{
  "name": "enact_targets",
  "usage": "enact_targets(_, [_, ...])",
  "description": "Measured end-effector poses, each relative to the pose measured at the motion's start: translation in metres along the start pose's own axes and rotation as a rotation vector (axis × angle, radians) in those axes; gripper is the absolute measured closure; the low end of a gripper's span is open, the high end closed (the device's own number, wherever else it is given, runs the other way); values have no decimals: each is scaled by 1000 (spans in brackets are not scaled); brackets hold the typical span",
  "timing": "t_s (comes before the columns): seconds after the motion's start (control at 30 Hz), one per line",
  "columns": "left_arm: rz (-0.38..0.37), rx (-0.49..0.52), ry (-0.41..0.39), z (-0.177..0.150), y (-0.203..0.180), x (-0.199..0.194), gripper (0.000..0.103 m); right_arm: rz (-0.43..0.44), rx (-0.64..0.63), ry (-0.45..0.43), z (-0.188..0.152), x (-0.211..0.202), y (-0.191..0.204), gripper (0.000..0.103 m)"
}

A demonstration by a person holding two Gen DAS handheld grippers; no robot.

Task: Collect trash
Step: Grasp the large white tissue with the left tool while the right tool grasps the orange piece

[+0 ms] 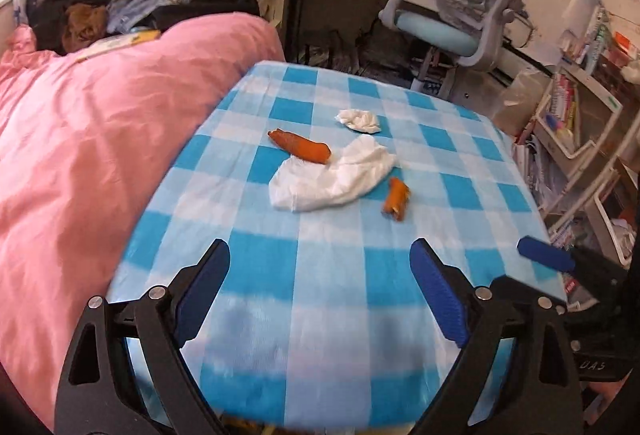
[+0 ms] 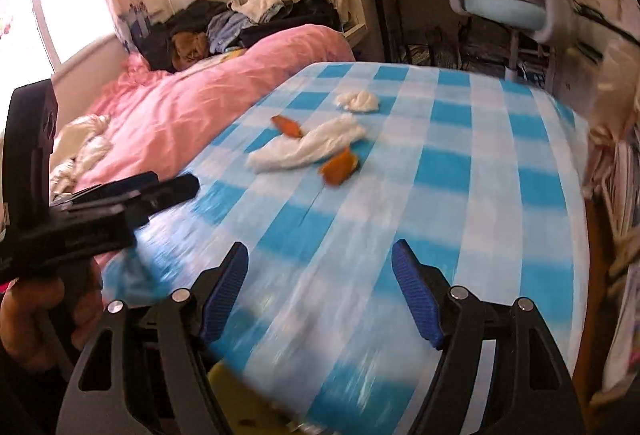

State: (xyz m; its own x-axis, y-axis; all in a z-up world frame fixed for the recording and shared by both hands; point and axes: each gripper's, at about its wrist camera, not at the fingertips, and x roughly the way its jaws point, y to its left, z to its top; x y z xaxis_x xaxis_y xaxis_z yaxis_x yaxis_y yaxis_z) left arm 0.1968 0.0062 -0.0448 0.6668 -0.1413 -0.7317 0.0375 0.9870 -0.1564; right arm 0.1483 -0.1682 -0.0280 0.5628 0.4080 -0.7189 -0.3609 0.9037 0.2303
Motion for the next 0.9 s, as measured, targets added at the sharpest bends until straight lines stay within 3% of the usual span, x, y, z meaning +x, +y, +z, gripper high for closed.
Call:
enact_targets(0.47, [27,29,104,44,1,103,18,9,11,92,29,74,-9,42])
enact_targets(0.53, [9,23,149,44,6,114,33,4,4,99,31,80,-8,44])
enact_targets(0.6, [4,58,144,44,3,115,47,2,0,110,33,86,-8,47])
enact_targets(0.73, [-89,90,186,48,-5,121,97,-5,-6,128,35,94,-11,59])
enact_targets(0.8, [-124,91,197,47,-7,119,98,3,-7,135,36,94,-13,71])
enact_targets(0.9, [-184,64,183,52,-5,108,99,31,-2,132,35,88,-15,76])
